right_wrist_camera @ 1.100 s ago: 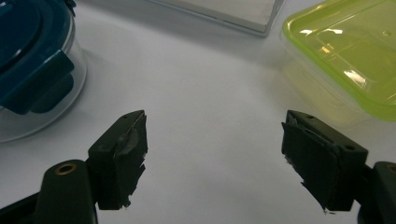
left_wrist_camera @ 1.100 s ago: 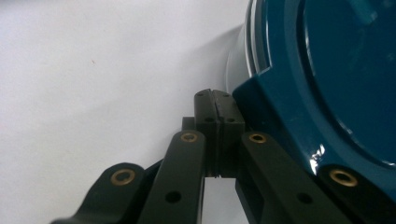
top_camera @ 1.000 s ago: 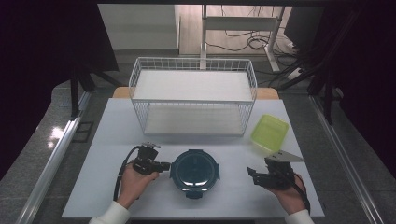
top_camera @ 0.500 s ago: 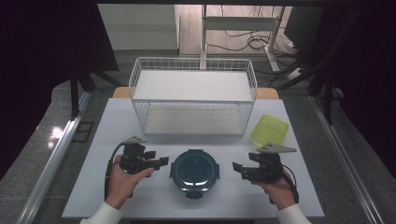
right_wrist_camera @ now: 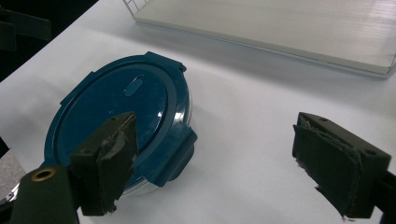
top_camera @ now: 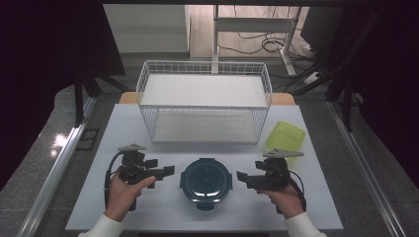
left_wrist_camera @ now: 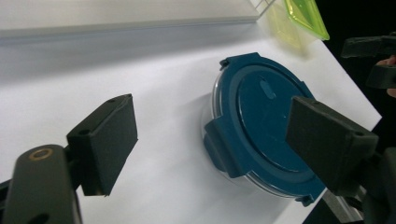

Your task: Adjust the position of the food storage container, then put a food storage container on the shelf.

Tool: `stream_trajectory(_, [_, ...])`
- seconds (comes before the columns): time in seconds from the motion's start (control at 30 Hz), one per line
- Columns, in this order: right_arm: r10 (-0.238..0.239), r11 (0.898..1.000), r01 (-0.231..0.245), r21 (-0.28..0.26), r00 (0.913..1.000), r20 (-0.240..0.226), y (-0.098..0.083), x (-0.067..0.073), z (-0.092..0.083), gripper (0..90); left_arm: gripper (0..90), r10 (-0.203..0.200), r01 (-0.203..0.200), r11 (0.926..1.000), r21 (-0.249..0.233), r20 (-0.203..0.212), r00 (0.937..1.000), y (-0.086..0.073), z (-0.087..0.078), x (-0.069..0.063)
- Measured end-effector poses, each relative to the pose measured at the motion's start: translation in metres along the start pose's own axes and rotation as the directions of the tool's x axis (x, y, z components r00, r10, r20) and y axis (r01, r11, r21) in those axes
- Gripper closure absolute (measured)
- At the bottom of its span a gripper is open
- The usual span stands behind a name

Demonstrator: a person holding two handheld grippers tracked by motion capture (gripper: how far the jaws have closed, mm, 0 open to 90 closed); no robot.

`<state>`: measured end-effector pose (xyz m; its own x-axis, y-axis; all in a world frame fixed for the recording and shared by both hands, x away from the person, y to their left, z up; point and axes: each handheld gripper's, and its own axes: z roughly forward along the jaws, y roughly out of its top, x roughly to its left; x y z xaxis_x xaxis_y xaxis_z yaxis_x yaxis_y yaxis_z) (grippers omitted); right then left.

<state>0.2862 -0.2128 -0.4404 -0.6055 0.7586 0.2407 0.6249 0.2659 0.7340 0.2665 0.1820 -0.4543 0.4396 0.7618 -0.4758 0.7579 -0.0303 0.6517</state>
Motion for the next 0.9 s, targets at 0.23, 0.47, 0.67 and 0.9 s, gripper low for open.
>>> stream_trajectory(0.23, [0.012,1.000,-0.012,0.001,0.9994,-0.034,0.000,0.005,0.003,13.0,10.5,-0.049,0.047,0.9986,0.023,0.071,0.9963,-0.003,0.013,0.001])
stream_trajectory(0.47, [0.050,0.998,-0.046,0.039,0.9944,-0.093,-0.001,0.010,0.014,11.2,8.7,-0.087,0.081,0.9955,0.049,0.132,0.9875,-0.006,0.025,0.002])
stream_trajectory(0.67, [0.084,0.995,-0.077,0.056,0.9867,-0.139,-0.001,0.013,0.023,10.0,8.9,-0.109,0.098,0.9926,0.072,0.170,0.9793,-0.007,0.037,0.001])
stream_trajectory(0.9, [0.127,0.988,-0.111,0.105,0.9791,-0.159,-0.003,0.015,0.044,8.6,9.0,-0.097,0.073,0.9881,0.136,0.184,0.9782,-0.010,0.055,-0.003])
